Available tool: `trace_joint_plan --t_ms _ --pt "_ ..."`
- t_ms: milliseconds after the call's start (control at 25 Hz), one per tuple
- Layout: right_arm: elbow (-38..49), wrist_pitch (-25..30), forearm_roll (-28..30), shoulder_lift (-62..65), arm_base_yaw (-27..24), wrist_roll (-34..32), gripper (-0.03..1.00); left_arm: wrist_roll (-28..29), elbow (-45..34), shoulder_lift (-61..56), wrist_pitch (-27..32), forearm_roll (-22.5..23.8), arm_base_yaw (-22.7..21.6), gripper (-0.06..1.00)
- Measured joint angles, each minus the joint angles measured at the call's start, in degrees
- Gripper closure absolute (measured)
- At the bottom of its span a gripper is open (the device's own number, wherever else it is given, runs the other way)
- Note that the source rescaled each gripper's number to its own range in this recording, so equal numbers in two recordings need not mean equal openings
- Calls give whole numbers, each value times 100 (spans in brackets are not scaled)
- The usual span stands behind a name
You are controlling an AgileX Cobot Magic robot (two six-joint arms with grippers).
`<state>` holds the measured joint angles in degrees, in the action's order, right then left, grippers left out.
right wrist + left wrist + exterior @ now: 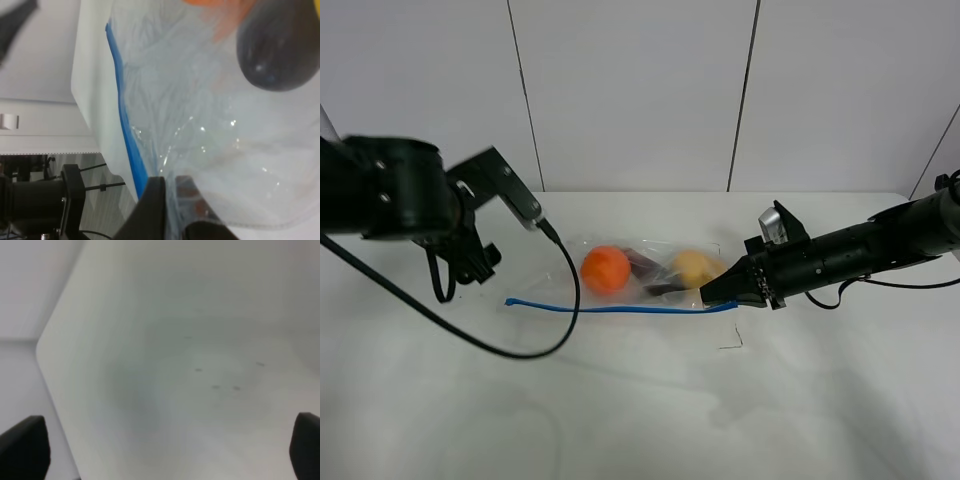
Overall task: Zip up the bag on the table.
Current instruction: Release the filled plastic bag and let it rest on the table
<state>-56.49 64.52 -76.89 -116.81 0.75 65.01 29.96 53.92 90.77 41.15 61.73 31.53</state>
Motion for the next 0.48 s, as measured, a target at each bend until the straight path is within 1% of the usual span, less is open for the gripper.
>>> trace_joint_plan --t_ms 80,160,280,400,480 --pt "0 11 8 0 0 0 97 -329 309 -256 11 -544 -428 -5" --pt "0 11 7 0 0 0 97 -915 572 -465 71 -1231 -919 -5" --pt "0 37 9 0 0 0 97 -1896 954 -727 243 -2585 -1626 -5" --pt "0 50 14 0 0 0 97 -2773 1252 -898 430 -3843 -2264 -5" --pt "0 52 16 0 0 0 97 -3128 1304 -993 534 -4406 -2647 -5"
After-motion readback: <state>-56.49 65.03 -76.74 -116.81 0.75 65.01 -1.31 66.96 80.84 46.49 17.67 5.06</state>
